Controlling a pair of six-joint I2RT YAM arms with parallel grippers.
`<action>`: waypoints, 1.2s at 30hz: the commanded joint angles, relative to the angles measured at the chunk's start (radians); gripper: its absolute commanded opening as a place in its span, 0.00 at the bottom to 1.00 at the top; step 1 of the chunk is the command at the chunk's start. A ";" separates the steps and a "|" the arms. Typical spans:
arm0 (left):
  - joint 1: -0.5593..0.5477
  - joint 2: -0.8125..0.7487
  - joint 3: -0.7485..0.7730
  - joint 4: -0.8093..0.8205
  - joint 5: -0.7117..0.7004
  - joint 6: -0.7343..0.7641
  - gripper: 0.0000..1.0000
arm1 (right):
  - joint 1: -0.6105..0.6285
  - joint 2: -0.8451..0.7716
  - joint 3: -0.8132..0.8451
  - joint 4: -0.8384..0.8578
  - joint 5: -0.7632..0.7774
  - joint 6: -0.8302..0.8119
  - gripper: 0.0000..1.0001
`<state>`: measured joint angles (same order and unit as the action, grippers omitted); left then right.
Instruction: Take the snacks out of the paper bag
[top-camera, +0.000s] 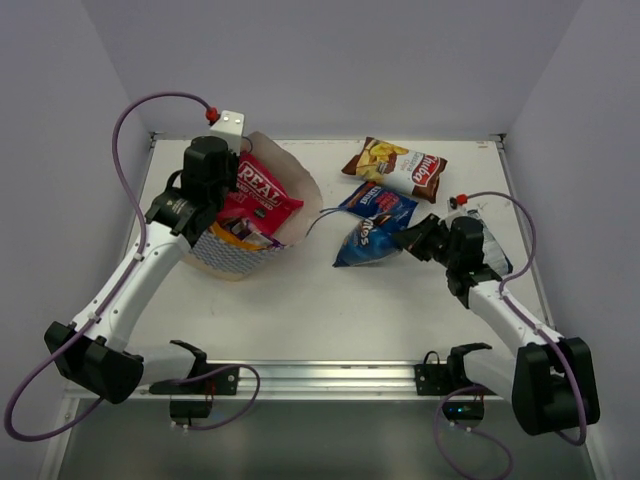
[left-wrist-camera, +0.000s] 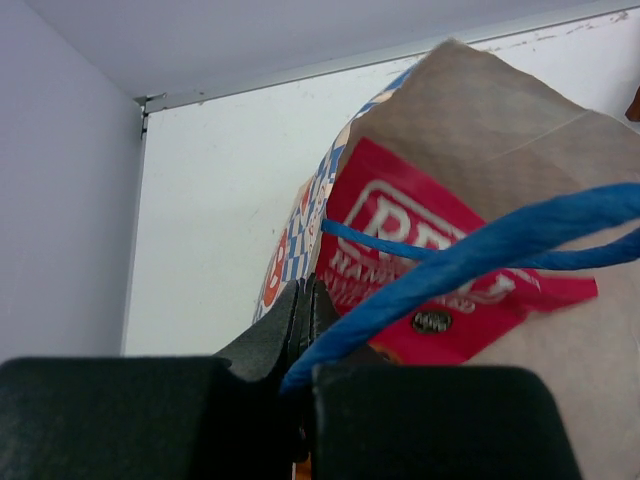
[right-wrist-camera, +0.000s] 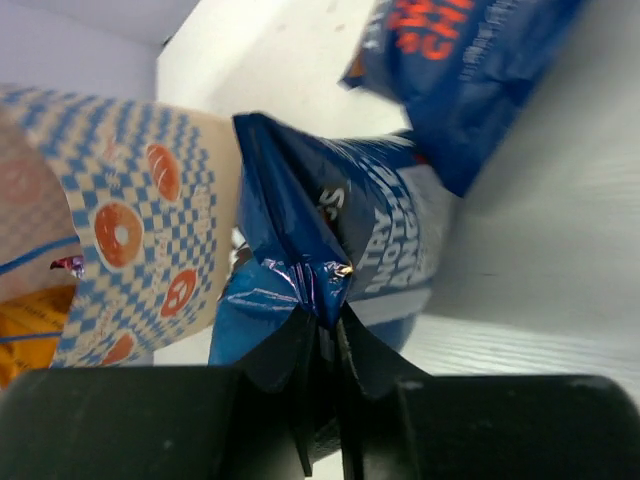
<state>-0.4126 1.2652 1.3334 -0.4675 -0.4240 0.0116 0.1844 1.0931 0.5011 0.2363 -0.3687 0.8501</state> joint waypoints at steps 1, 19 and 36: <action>0.006 -0.001 0.047 0.015 0.001 0.033 0.00 | -0.074 -0.009 -0.032 0.002 0.034 0.041 0.15; 0.006 -0.044 0.007 0.041 0.108 0.068 0.00 | 0.277 -0.065 0.564 -0.318 0.168 -0.468 0.88; 0.006 -0.084 -0.033 0.033 0.191 0.070 0.00 | 0.561 0.701 1.013 -0.183 0.195 -0.689 0.89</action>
<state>-0.4122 1.2175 1.3098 -0.4728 -0.2634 0.0719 0.7460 1.7409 1.4429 -0.0311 -0.2203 0.2031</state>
